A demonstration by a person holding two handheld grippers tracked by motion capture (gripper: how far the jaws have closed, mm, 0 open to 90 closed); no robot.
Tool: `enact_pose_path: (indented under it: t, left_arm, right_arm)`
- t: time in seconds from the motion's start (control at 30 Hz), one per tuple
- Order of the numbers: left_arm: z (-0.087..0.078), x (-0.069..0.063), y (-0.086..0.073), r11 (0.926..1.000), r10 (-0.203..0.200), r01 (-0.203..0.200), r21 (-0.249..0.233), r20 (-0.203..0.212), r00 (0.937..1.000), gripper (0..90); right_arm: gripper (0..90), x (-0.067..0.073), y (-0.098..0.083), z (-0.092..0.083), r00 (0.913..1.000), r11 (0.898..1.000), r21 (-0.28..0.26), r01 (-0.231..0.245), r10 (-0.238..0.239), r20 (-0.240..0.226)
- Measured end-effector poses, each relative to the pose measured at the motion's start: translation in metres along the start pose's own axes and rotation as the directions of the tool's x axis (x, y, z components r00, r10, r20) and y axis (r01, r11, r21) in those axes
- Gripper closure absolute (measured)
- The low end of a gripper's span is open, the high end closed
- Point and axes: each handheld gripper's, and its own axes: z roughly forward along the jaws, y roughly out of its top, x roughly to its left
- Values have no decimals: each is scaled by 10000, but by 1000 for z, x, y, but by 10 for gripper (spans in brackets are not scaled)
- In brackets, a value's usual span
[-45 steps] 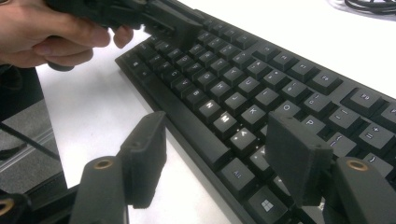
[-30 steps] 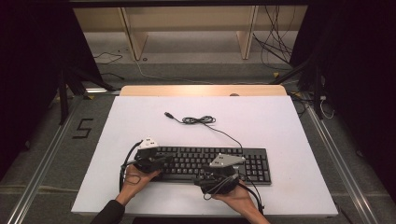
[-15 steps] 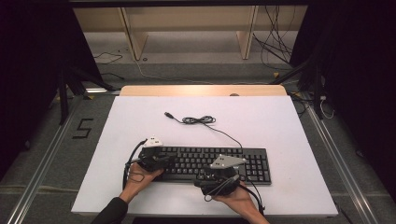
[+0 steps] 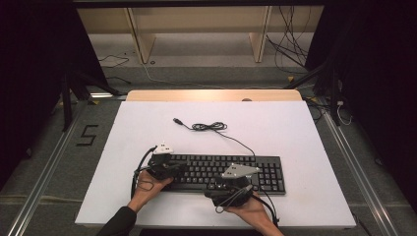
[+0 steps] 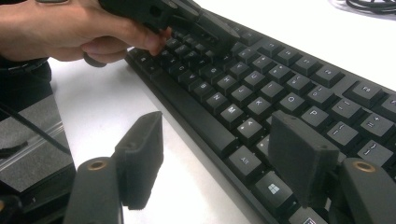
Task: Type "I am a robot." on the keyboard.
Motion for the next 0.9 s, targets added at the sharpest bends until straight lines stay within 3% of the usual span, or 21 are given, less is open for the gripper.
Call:
enact_pose_path:
  t: [0.57, 0.67, 0.9]
  left_arm:
    - [4, 0, -2, 9998, 28, -28, 178, -10, 10000, 891]
    - [4, -2, -1, 9996, 193, -191, 210, -96, 9998, 891]
    - [3, -2, -1, 9998, 87, -86, 184, -54, 9999, 890]
  right_arm:
    - [366, 1, 0, -1, 10000, 10000, -61, 41, -41, -6]
    - [366, 1, 0, 0, 10000, 10000, -45, 40, -40, -5]
    - [366, 1, 0, -1, 10000, 10000, -48, 63, -63, 22]
